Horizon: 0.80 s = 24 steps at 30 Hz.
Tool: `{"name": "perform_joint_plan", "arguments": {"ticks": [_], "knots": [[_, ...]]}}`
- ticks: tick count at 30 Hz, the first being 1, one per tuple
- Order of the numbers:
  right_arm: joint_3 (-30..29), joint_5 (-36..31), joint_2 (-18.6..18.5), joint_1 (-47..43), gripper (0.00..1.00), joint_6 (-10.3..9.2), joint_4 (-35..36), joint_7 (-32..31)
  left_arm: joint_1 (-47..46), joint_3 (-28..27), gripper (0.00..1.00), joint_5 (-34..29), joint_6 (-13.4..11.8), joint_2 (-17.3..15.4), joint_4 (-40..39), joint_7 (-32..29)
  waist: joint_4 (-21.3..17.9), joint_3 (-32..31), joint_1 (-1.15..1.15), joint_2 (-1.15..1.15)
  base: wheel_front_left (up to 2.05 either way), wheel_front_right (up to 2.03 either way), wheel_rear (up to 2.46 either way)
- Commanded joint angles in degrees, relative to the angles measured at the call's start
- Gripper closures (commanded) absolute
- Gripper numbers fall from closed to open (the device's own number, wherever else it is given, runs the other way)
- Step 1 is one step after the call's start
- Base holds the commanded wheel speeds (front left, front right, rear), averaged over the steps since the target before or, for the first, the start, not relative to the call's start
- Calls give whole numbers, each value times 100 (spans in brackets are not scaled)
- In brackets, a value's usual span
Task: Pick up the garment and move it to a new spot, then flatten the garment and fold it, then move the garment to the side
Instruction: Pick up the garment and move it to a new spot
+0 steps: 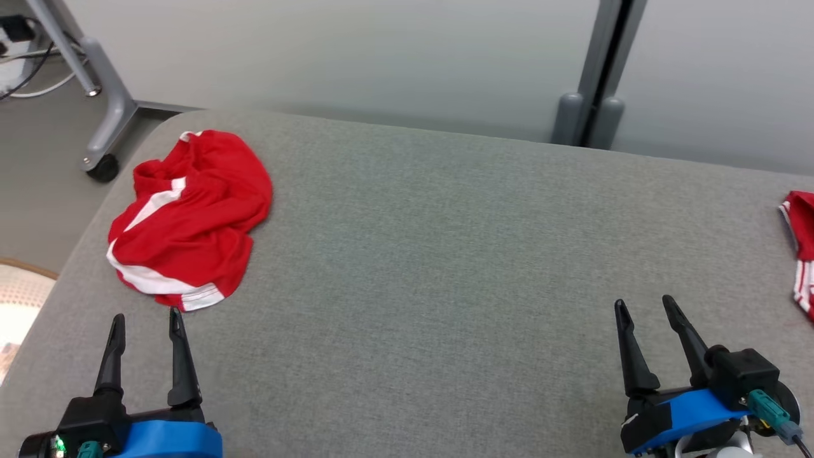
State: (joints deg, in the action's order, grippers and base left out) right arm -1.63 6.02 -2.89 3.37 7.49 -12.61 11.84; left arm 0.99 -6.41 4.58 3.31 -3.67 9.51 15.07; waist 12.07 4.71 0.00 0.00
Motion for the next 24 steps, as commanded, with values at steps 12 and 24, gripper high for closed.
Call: {"name": "perform_joint_plan", "arguments": {"ticks": [12, 24], "knots": [[53, -117, -2, 85, 0, 2, 119, -66, 81, -242, 0, 102, -116, -5, -123, 13, 835, 176, 0, 0, 0, 0, 0], [108, -111, -2, 56, 0, 2, 165, -109, 13, -333, 0, 99, -75, 2, -87, 13, 891, 197, 0, 0, 0, 0, 0]]}}
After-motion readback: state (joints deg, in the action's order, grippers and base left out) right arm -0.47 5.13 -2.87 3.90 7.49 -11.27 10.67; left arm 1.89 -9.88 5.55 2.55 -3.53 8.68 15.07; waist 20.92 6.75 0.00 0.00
